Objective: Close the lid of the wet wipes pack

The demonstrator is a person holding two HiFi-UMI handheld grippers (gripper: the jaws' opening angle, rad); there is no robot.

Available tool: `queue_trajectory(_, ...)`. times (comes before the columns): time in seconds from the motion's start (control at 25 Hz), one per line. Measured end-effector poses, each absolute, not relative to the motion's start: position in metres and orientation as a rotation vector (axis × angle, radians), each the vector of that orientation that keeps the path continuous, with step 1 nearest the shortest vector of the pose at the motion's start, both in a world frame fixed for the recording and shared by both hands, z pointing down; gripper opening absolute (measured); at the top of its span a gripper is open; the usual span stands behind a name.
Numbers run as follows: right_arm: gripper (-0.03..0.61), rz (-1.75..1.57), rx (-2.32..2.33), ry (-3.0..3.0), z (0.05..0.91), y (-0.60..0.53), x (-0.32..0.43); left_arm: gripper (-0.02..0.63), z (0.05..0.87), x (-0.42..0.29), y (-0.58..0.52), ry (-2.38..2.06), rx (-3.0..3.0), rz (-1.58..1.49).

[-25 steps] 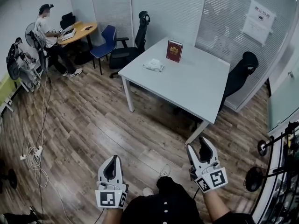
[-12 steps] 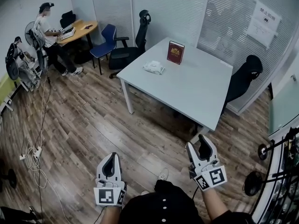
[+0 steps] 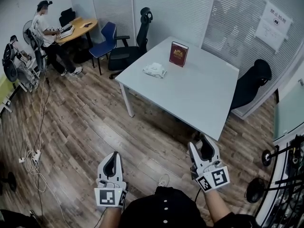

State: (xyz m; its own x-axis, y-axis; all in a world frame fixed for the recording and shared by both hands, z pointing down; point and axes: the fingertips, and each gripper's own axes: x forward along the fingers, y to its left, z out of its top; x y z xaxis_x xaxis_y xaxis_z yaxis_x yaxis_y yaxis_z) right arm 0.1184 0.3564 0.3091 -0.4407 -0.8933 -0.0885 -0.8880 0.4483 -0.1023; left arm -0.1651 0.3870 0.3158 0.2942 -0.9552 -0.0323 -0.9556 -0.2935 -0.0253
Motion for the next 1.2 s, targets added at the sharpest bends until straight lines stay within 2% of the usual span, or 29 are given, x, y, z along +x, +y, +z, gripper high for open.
queue_trajectory(1.2,0.212,-0.085,-1.458,2.629,0.320,0.227,0.164,0.014,0.320,-0.107,0.279,1.946,-2.419,-0.008)
